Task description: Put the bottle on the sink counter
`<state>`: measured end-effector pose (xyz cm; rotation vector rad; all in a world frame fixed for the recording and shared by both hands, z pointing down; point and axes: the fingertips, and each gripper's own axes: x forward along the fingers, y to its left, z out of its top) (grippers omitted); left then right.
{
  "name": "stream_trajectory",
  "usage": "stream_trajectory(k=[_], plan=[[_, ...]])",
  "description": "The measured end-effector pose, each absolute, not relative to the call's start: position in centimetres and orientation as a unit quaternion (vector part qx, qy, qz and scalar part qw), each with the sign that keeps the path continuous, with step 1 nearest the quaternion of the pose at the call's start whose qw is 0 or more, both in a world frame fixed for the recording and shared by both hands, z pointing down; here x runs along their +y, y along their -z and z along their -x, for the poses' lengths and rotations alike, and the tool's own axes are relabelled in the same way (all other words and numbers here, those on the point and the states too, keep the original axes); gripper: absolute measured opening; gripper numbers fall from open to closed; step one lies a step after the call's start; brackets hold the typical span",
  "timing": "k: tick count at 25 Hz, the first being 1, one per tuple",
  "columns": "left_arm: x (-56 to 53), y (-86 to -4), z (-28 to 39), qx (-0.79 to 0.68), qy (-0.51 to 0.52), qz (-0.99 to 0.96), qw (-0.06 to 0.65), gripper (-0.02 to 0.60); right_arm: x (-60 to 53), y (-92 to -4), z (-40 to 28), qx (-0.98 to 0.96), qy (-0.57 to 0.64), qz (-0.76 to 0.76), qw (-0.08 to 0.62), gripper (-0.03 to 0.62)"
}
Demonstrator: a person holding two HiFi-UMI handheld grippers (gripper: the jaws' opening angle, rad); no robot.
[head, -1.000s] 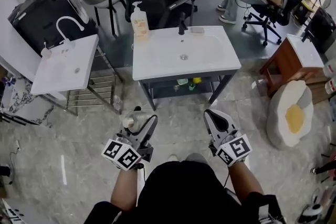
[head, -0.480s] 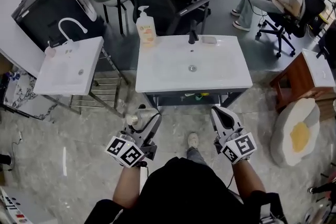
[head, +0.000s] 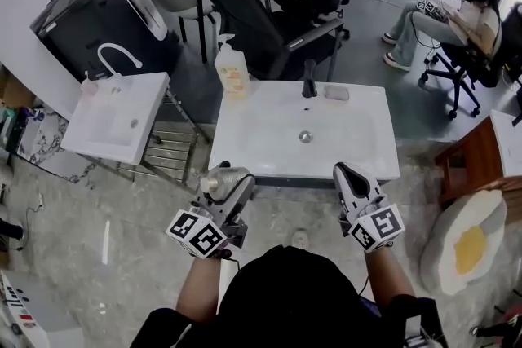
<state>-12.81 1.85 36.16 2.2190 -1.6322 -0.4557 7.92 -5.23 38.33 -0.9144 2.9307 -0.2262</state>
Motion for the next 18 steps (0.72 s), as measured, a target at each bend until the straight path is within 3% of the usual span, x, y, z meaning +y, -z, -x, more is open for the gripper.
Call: stream_trajectory(k=[18], plan=[[-6.2, -38.0, 11.2, -0.593, 0.143, -0.770, 0.186, 0.350, -13.3, -40.4, -9.9, 0.949, 0.108, 0.296, 0.032, 0.032]])
